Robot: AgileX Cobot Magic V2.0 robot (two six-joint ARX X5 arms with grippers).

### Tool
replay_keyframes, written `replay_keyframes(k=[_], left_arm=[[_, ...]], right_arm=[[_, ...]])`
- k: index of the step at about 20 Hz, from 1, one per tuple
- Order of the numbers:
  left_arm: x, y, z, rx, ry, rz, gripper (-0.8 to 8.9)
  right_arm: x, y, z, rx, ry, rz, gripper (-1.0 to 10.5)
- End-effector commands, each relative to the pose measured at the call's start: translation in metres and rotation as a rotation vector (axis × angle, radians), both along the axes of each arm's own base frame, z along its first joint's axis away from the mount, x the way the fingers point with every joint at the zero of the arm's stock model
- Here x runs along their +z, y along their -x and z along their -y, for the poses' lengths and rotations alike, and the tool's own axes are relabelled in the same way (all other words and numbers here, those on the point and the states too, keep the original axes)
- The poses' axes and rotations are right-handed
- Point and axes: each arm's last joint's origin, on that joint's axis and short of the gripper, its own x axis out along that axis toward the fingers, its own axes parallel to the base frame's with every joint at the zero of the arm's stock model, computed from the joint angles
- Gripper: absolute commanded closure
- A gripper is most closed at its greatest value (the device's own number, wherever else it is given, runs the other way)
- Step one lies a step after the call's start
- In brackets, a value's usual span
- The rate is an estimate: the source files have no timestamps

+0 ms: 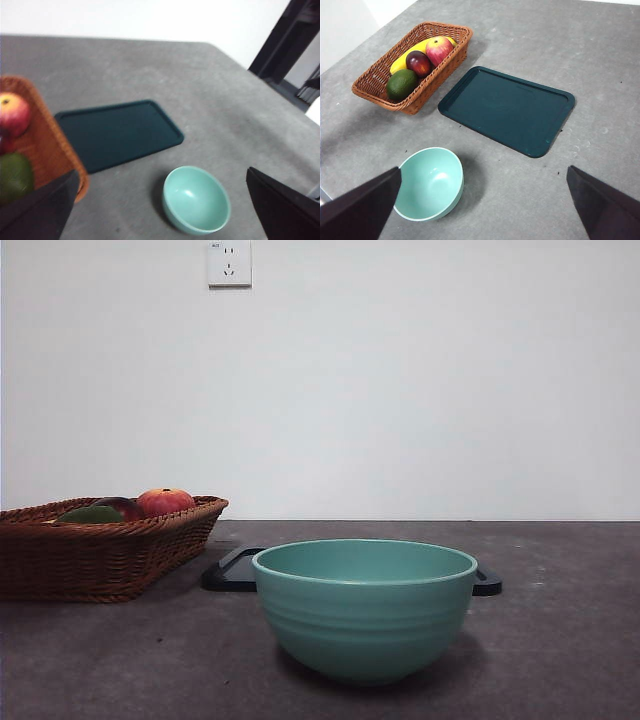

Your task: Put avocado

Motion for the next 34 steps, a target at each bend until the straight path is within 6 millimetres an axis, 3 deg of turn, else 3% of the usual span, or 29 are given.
replay_keyframes(k=[1,4,7,14,20,25,32,34], left_arm=[[0.008,-0.003,-0.001,0.061,-0.024,-0.01,1.67],[0.014,-0.016,0.0,0.124,-0.094,-0.109,1.67],[0.021,-0.042,0.003,0.18,-0.175,-0.252,1.67],[0.02,-0.136,0.02,0.223,-0.385,-0.531,1.67],[-0.031,-0.205,0.034,0.213,-0.491,-0.729,1.67],[-0.077,-0.25,0.041,0.223,-0.565,-0.705,1.67],[-0.119,-0.271,0.046,0.219,-0.583,-0.782,1.69],[-0.122,-0.272,0.046,0.227,-0.578,-0.795,2.52]], right_arm=[[0.005,0.0,0.0,0.001,-0.009,0.016,3.1],[0.005,0.0,0.0,0.001,-0.009,0.016,3.1],[0.005,0.0,0.0,0.001,-0.009,0.016,3.1],[0.005,0.0,0.0,0.001,-0.009,0.016,3.1],[0.005,0.0,0.0,0.001,-0.009,0.016,3.1],[0.005,0.0,0.0,0.001,-0.01,0.015,3.1],[0.005,0.0,0.0,-0.001,-0.013,0.012,3.1],[0.005,0.0,0.0,-0.004,-0.017,0.008,3.1]])
